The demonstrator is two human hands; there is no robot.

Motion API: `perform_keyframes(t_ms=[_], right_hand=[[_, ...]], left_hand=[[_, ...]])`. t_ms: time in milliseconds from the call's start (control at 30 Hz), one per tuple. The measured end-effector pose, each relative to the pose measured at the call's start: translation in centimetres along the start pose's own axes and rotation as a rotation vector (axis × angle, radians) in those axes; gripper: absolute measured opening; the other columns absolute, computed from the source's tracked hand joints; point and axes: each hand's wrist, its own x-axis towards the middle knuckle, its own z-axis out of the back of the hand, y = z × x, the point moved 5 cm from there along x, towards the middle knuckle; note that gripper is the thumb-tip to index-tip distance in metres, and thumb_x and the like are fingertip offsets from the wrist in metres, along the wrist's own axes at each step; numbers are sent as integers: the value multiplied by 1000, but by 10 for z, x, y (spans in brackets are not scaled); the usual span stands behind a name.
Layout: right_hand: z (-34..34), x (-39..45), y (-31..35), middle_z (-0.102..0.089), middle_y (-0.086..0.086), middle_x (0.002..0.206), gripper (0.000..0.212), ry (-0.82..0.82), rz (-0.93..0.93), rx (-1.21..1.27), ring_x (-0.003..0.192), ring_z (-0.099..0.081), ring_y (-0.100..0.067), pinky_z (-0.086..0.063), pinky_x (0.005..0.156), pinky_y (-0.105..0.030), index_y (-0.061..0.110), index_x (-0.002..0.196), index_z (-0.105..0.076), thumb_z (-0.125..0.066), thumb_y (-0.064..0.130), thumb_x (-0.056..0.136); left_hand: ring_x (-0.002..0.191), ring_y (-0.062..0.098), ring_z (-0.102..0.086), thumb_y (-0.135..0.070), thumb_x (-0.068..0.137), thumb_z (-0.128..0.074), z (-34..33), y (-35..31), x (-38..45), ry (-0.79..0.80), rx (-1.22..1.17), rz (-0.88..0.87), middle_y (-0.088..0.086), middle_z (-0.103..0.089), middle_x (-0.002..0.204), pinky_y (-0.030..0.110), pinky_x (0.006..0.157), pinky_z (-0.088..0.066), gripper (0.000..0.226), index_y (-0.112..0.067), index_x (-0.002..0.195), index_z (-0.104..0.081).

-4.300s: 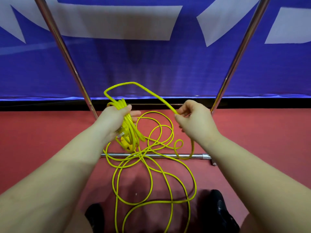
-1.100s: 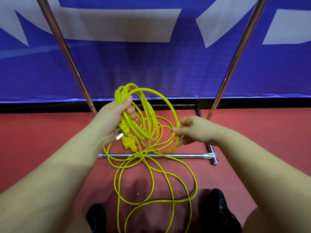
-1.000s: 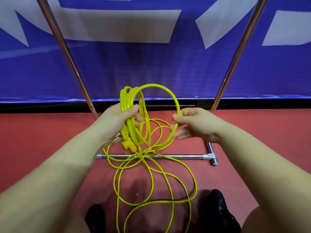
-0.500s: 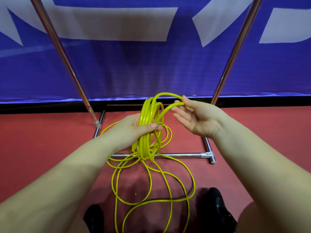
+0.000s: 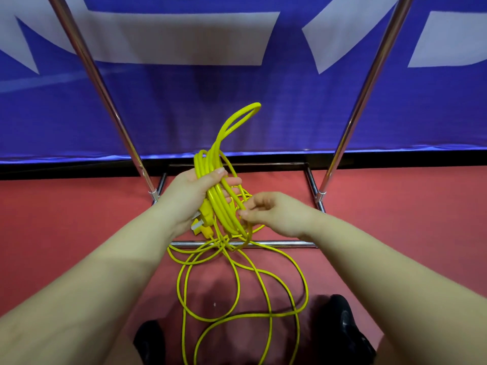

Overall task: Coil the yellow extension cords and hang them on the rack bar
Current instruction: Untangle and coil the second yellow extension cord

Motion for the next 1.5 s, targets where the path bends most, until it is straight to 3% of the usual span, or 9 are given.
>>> perform_keyframes(t_ms=[167, 300, 633, 833, 967, 1133, 1233, 1367, 1500], right_hand=[[5, 2, 6, -55, 0, 62, 16, -129, 80, -67, 50, -53, -6, -48, 60, -25, 13, 80, -57, -70, 4, 80], [16, 1, 10, -61, -4, 60, 21, -359, 121, -101, 57, -62, -25, -55, 64, -41, 20, 74, -57, -76, 14, 75], [47, -1, 12, -65, -5, 60, 18, -643, 103, -12, 58, -68, -24, -58, 70, -47, 15, 66, -60, -69, 17, 81], [47, -3, 21, -46, 4, 55, 14, -593, 134, 5, 48, -48, -9, -50, 51, -27, 20, 74, -60, -62, 15, 87], [61, -7, 24, -45, 9, 55, 10, -695, 171, -102, 40, -41, -1, -32, 48, -17, 20, 78, -62, -63, 23, 87], [85, -15, 18, -51, 7, 60, 11, -842, 125, -90, 41, -45, 1, -31, 44, -11, 15, 86, -62, -61, 26, 89], [87, -11, 2, -54, 2, 65, 12, -776, -42, -109, 56, -51, -10, -42, 57, -24, 14, 84, -62, -60, 24, 89], [69, -3, -17, -63, -9, 88, 17, -425, -280, -239, 85, -58, -25, -45, 67, -27, 12, 90, -63, -51, 1, 88], [82, -2, -20, -62, -20, 118, 30, -471, -218, -268, 101, -61, -33, -50, 83, -34, 6, 110, -61, -45, -6, 88]], left_hand=[[72, 18, -70, -17, 95, -50, 12, -3, 5, -98, 36, -25, 6, -74, 80, 30, 62, -58, 10, -10, 93, -57], [66, 15, -71, -19, 95, -51, 21, -4, 10, -141, 103, -28, 5, -72, 81, 33, 61, -58, 11, -10, 96, -57], [46, 9, -60, -21, 95, -52, 13, 2, 4, 65, 557, -8, 3, -58, 57, 20, 40, -45, 27, -8, 71, -54], [51, 16, -59, -23, 95, -52, 5, 18, 1, 230, 697, 77, -2, -56, 55, 28, 48, -49, 26, -12, 71, -50], [41, 14, -53, -28, 95, -52, 7, 28, -1, 285, 871, 168, -2, -57, 49, 23, 41, -45, 32, -12, 68, -50], [35, 8, -52, -27, 95, -52, 14, 29, 2, 211, 954, 201, -4, -56, 47, 19, 37, -42, 32, -12, 67, -49], [40, 15, -54, -27, 95, -53, 20, 27, 6, 103, 946, 183, 2, -57, 51, 19, 35, -42, 35, -11, 64, -49], [45, 17, -57, -24, 95, -53, 25, 25, 12, 37, 867, 139, 3, -56, 55, 23, 44, -46, 32, -12, 65, -48], [48, 22, -58, -27, 94, -54, 28, 23, 16, 20, 732, 127, 3, -57, 51, 31, 51, -49, 33, -11, 65, -51]])
